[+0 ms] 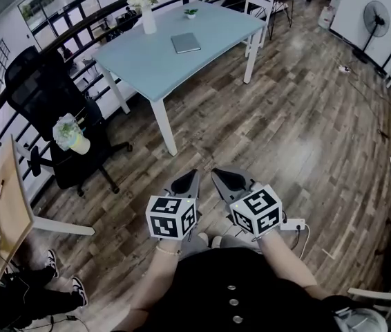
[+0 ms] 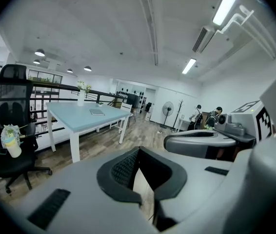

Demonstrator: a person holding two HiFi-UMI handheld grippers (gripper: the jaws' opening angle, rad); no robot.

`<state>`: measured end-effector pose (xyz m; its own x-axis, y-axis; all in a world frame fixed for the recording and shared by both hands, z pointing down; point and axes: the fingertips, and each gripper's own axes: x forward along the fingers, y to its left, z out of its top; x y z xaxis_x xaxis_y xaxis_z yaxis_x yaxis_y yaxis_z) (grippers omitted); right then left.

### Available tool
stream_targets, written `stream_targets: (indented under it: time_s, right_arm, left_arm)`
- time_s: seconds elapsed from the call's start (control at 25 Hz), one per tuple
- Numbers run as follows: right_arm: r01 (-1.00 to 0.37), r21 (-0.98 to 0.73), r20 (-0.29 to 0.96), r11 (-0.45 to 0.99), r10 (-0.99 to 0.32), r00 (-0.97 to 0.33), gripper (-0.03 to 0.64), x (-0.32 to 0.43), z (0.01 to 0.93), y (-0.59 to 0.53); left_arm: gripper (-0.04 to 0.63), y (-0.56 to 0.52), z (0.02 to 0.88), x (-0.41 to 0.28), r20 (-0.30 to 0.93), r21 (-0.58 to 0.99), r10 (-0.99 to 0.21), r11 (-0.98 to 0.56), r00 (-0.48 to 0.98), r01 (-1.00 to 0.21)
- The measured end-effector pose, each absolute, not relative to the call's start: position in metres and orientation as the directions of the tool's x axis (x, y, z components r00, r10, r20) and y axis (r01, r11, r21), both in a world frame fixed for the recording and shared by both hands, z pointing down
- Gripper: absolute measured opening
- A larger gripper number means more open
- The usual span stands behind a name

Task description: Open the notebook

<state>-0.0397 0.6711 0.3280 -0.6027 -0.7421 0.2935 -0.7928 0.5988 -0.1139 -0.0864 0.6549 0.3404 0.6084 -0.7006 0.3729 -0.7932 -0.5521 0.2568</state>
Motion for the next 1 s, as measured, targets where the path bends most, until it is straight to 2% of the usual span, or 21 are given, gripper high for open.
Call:
stream_targets:
  time_s: [0.24,0.56,0.6,0.64,1.0]
  right_arm:
    - [-0.765,-0.168,0.219,0.622,-0.733,-0.644,0.005,-0.031,0.323,0.674]
    - [-0.791,-0.122,0.255,0.6,-0.751,-0.609,0.008,-0.009,0.34,0.676]
    - [-0.789,-0.119,0.26,0.602,-0.749,-0.61,0.056,-0.008,0.34,0.676]
    - [-0.786,-0.116,0.264,0.607,-0.744,-0.614,0.074,-0.007,0.341,0.676]
    - [-0.786,-0.101,0.244,0.61,-0.751,-0.614,0.091,-0.003,0.337,0.675]
  left_arm:
    - [0.018,0.656,0.337,-0.075,0.335,0.269,-0.702,-0.567,0.628,-0.778]
    - [0.017,0.669,0.354,-0.07,0.367,0.281,-0.712,-0.528,0.598,-0.801]
    - [0.017,0.67,0.354,-0.07,0.365,0.284,-0.716,-0.523,0.595,-0.803]
    - [0.017,0.671,0.355,-0.069,0.365,0.287,-0.717,-0.52,0.593,-0.805]
    - [0.017,0.67,0.362,-0.067,0.39,0.285,-0.713,-0.509,0.584,-0.812]
